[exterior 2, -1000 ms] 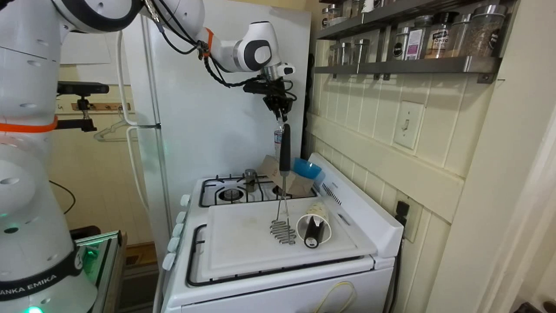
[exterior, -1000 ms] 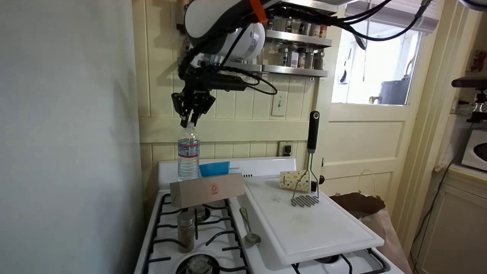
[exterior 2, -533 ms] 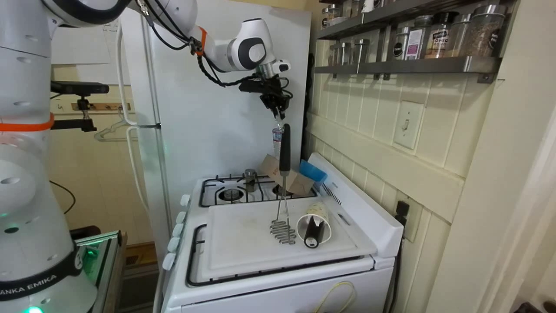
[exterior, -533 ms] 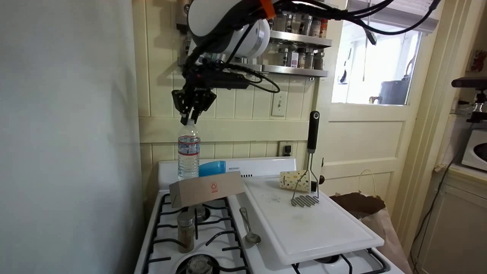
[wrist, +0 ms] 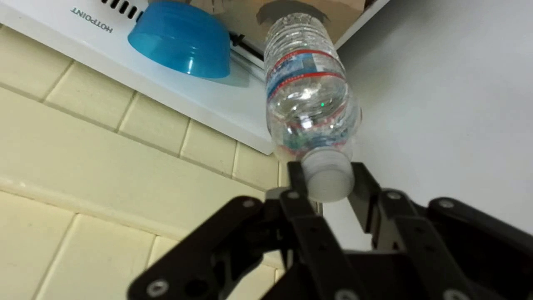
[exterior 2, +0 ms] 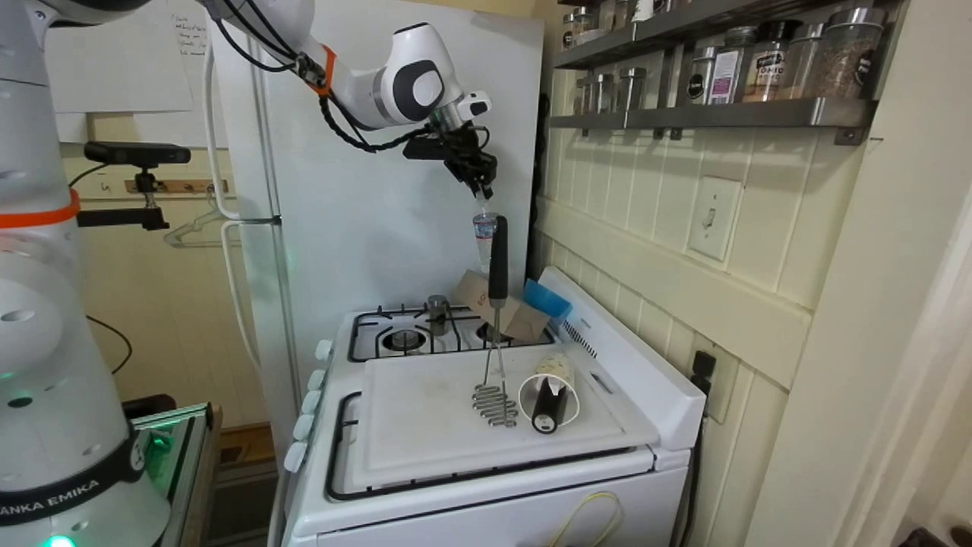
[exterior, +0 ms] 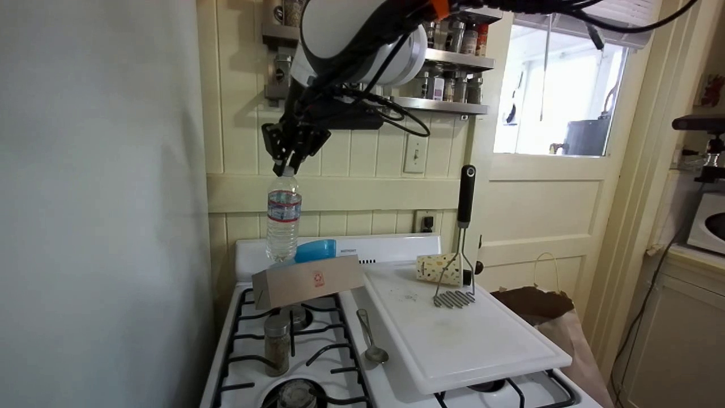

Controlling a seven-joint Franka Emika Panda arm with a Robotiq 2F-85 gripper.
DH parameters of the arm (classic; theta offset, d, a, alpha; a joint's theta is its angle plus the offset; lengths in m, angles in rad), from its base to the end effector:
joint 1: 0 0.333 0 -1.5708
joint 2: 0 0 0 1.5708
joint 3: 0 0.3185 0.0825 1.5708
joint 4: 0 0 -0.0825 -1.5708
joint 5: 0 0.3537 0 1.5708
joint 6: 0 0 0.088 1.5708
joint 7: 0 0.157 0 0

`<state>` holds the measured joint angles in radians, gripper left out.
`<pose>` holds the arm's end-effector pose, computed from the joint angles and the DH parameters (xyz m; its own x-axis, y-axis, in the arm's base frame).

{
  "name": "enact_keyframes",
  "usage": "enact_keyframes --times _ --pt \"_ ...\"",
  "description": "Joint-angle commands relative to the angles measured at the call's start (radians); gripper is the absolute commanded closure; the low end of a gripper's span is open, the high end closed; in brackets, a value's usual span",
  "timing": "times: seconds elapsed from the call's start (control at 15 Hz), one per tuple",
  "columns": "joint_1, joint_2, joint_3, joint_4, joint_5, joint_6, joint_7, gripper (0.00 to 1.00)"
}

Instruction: Take the water bottle out of the box.

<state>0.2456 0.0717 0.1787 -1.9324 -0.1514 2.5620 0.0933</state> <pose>0.5653 0.2509 0.4853 0.7601 0.3723 0.5326 0.3957 -0.9153 0.0751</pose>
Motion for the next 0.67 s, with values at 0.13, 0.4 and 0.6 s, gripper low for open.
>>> enact_keyframes --times 0.13,0.4,0.6 --pt "-0.027 -0.227 0.002 -0.248 0.015 0.04 0.024 0.92" --pt "-0.035 -0.397 -0.017 -0.426 0.128 0.037 -0.019 0.92" --pt "-0.054 -0.507 -0.041 -0.541 0.185 0.04 0.017 0.92"
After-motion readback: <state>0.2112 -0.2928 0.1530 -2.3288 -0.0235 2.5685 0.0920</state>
